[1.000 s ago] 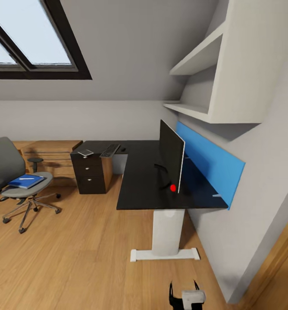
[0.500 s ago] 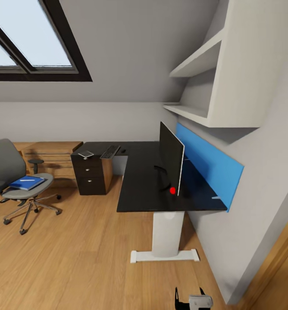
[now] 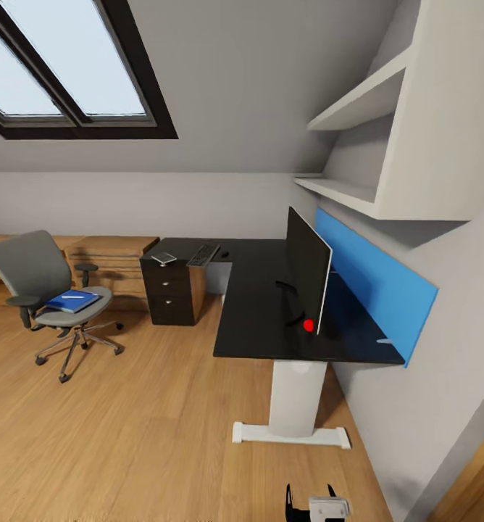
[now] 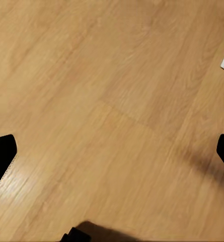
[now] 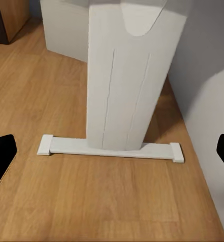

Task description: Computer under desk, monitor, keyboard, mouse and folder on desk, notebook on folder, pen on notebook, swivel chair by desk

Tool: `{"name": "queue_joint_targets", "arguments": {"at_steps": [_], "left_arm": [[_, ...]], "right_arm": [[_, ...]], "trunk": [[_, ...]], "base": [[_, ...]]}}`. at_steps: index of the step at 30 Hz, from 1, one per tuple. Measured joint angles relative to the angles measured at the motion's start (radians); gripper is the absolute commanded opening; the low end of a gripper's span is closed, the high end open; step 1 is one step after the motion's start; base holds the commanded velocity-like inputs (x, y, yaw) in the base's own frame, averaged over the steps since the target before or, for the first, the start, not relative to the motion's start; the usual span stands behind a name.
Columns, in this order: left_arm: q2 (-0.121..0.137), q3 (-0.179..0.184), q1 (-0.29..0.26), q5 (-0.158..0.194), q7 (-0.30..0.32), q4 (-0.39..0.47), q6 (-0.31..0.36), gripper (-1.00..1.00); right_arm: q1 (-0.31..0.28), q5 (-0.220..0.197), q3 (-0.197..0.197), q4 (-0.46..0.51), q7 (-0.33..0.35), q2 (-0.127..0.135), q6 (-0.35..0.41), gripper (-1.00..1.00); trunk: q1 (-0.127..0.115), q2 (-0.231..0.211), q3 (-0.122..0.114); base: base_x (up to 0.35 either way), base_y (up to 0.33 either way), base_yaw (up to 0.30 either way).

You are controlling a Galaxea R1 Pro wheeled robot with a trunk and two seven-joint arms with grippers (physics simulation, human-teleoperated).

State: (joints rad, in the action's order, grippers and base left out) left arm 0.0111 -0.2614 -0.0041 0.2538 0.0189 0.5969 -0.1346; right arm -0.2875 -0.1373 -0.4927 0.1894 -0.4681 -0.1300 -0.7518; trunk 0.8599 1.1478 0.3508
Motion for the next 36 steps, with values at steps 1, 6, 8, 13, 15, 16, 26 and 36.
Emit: {"name": "queue_joint_targets", "arguments": {"at_steps": [1, 6, 8, 13, 15, 16, 26, 36], "left_arm": [[0.000, 0.000, 0.000, -0.002, 0.000, -0.008, -0.011, 1.00], [-0.001, 0.001, 0.000, -0.004, 0.000, -0.022, -0.027, 1.00], [-0.001, 0.001, 0.000, -0.004, 0.000, -0.024, -0.029, 1.00], [-0.001, 0.003, 0.000, -0.004, 0.000, -0.025, -0.030, 1.00], [-0.001, 0.008, 0.000, -0.004, 0.000, -0.026, -0.030, 1.00], [-0.001, 0.014, 0.000, -0.004, 0.000, -0.026, -0.031, 1.00], [-0.002, 0.027, 0.000, -0.004, 0.001, -0.026, -0.032, 1.00], [-0.003, 0.030, 0.000, -0.004, 0.001, -0.028, -0.030, 1.00]], "right_arm": [[0.000, 0.000, 0.000, 0.000, 0.000, 0.000, 0.000, 1.00], [0.000, 0.000, 0.000, 0.000, 0.000, 0.000, 0.001, 1.00], [0.000, 0.000, 0.000, -0.001, 0.000, 0.000, 0.004, 1.00], [0.000, 0.000, 0.000, -0.001, 0.000, 0.000, 0.007, 1.00], [0.000, 0.000, 0.001, -0.001, 0.001, 0.001, 0.007, 1.00], [0.000, 0.000, 0.001, -0.001, 0.001, 0.001, 0.007, 1.00], [0.000, 0.004, 0.001, -0.003, 0.005, 0.005, 0.007, 1.00], [0.000, 0.007, -0.007, -0.004, 0.010, 0.001, 0.006, 1.00]], "trunk": [[0.000, 0.000, 0.000], [-0.001, 0.000, 0.002], [-0.001, 0.000, 0.003], [-0.001, 0.000, 0.005], [-0.001, 0.000, 0.006], [-0.001, 0.000, 0.007], [-0.001, 0.000, 0.008], [-0.001, 0.000, 0.008]], "base": [[0.110, 0.058, 0.277], [0.221, 0.135, 0.279], [0.270, 0.200, 0.280], [0.279, 0.220, 0.280], [0.282, 0.228, 0.280], [0.283, 0.229, 0.280], [0.266, 0.246, 0.047], [0.253, 0.258, 0.001]]}}
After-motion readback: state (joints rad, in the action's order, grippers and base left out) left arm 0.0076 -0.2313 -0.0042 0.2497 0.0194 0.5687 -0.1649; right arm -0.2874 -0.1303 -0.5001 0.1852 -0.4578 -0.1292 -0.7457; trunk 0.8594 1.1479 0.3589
